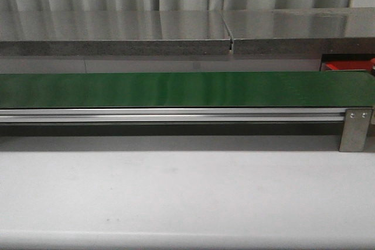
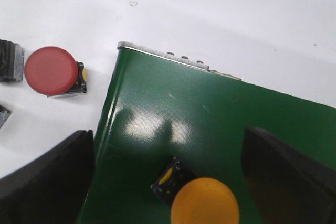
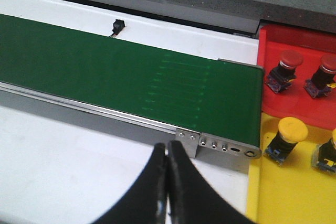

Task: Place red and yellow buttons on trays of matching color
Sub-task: 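Lift the yellow button, set it on the belt end, open left gripper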

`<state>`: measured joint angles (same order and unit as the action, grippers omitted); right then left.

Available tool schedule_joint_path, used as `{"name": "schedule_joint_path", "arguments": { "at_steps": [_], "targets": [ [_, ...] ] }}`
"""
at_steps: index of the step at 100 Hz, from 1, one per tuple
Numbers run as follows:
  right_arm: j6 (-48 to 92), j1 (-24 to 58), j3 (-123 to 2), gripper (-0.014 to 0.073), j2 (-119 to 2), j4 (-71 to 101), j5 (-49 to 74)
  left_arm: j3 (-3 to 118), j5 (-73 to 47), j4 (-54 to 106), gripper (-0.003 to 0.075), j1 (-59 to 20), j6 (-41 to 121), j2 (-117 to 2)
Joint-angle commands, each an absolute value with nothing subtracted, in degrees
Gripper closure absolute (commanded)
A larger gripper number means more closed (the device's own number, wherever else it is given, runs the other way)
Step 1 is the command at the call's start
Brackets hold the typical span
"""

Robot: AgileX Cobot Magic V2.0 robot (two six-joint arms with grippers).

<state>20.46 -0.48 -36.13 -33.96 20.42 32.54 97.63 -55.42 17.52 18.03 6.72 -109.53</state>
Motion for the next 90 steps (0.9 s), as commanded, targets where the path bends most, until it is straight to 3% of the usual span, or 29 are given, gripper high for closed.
{"name": "schedule_joint_path", "arguments": {
  "at_steps": [1,38,90],
  "targets": [
    [21.01,-0.39,-37.38,0.0669,-34.01,21.29,28.74,99.51,-52.58,18.91,0.0153,19.31,6.72,-106.15],
    [21.01,-0.39,-37.38,0.0669,-34.01,21.29,28.74,99.36,-58.75,12.27,0.0153,29.54,3.66,-108.32],
    [21.01,-0.39,-37.38,0.0669,-34.01,21.29,28.91,99.49,-52.05,10.24,0.0153,30.77,3.66,-116.96]
  ]
}}
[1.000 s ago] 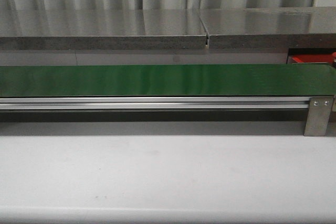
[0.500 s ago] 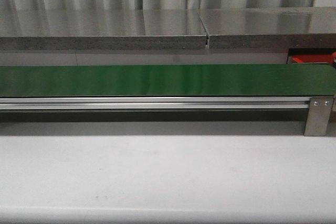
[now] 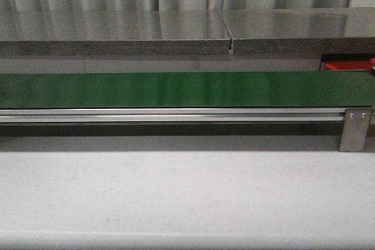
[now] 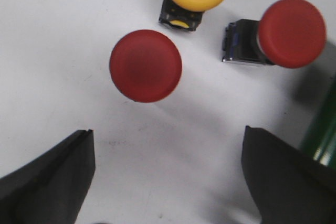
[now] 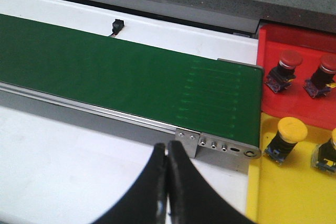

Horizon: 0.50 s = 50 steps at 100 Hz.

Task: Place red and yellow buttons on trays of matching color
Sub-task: 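Lift the yellow button, set it on the belt end, open left gripper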

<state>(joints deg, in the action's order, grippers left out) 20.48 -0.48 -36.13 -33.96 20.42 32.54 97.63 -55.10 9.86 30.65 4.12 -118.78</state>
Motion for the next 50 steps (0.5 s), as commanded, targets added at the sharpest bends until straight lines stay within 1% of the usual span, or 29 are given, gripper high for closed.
{"name": "schedule_joint_path", "arguments": {
  "at_steps": [1,33,50],
  "targets": [
    [21.01,-0.39,-37.38,0.0669,-34.01,21.29,28.91,99.49,-51.68,10.24,0.0153,30.77,3.66,-117.30],
    [21.01,-0.39,-37.38,0.0669,-34.01,21.29,28.84,99.49,-42.02,10.15,0.0153,30.77,3.66,-120.88],
    [21.01,-0.39,-37.38,0.0669,-34.01,21.29,28.91,99.49,-39.83,10.12,0.0153,30.77,3.66,-122.17]
  ]
}}
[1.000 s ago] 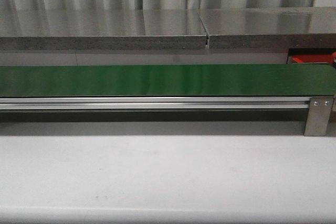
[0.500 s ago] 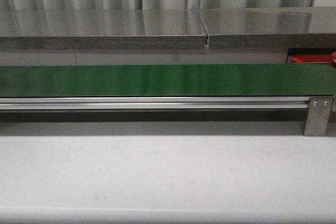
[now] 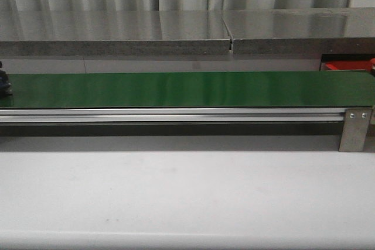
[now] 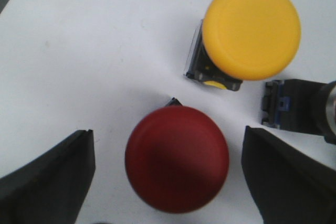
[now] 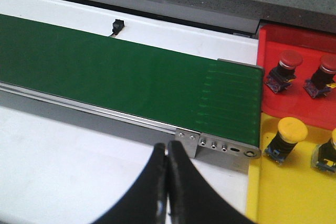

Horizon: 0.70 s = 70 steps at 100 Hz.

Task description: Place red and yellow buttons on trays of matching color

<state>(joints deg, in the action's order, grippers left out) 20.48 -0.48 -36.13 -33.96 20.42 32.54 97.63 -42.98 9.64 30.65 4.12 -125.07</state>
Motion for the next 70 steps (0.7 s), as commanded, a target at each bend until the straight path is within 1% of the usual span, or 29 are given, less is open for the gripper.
{"name": "schedule_joint_path", "arguments": {
  "at_steps": [1,12,17,22,34,41,48,58,70],
  "targets": [
    [21.01,-0.39,-37.38,0.0669,-34.01,21.29,28.86,99.49,-39.70,10.12,0.0153,30.77,3.66,-122.28],
    [21.01,-0.39,-37.38,0.0669,-34.01,21.29,28.93,99.49,-38.58,10.12,0.0159,30.77,3.66,-122.54],
    [21.01,-0.39,-37.38,0.0669,-34.01,21.29,28.93,99.49,-38.00,10.12,0.0184,30.77,3.66,-122.54],
    [21.01,-0.39,-37.38,0.0669,-34.01,21.29,28.85,99.49,-37.66,10.12,0.0231,30.77,3.66,-122.54],
    [21.01,-0.39,-37.38,0.0669,-34.01,21.29,28.90,99.49,-37.37,10.12,0.0383,30.77,3.76,-122.54],
    [21.01,-0.39,-37.38,0.0669,-34.01,21.29,28.90,99.49,-37.09,10.12,0.0451,30.77,3.89,-122.54],
    [21.01,-0.39,-37.38,0.0669,-34.01,21.29,28.90,99.49,-36.58,10.12,0.0500,30.77,4.41,-122.41],
    [21.01,-0.39,-37.38,0.0669,-34.01,21.29,28.90,99.49,-36.44,10.12,0.0533,30.77,5.08,-121.62],
    [21.01,-0.39,-37.38,0.0669,-34.01,21.29,28.90,99.49,-37.21,10.12,0.0534,30.77,6.15,-120.23]
  ]
}}
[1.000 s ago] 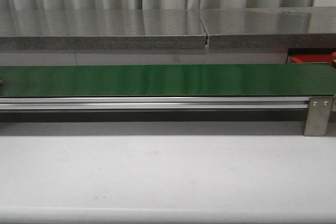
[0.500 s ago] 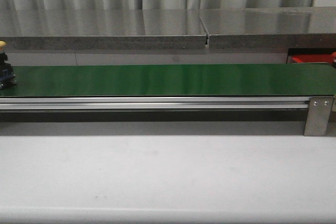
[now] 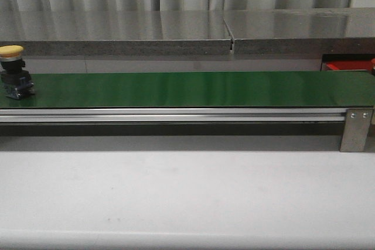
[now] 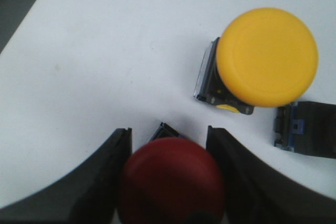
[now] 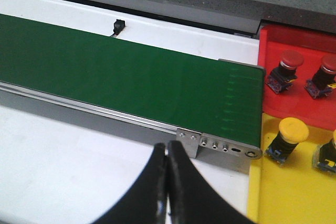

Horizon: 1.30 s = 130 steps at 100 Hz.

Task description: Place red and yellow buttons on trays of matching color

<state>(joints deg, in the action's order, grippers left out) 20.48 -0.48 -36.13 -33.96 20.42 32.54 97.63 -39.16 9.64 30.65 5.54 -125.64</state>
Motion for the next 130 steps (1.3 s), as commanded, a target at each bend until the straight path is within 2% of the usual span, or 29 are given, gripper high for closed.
{"name": "schedule_joint_path", "arguments": {
  "at_steps": [1,29,63,97,130],
  "targets": [
    [21.01,-0.39,-37.38,0.0669,-34.01,21.29,28.90,99.49,-37.32,10.12,0.0534,30.65,6.48,-120.09],
    [21.01,-0.39,-37.38,0.0669,-34.01,21.29,28.90,95.45,-38.48,11.29,0.0534,30.06,6.86,-111.43],
    [21.01,-0.39,-37.38,0.0669,-34.01,21.29,28.90,85.69,-35.24,11.91,0.0534,23.95,6.86,-99.86],
    [21.01,-0.39,-37.38,0.0669,-34.01,21.29,28.90,85.20,-36.61,12.72,0.0534,16.82,6.89,-99.52],
    [21.01,-0.39,-37.38,0.0669,-34.01,21.29,28.90,85.20,-35.20,13.19,0.0534,15.84,6.89,-101.30]
  ]
}}
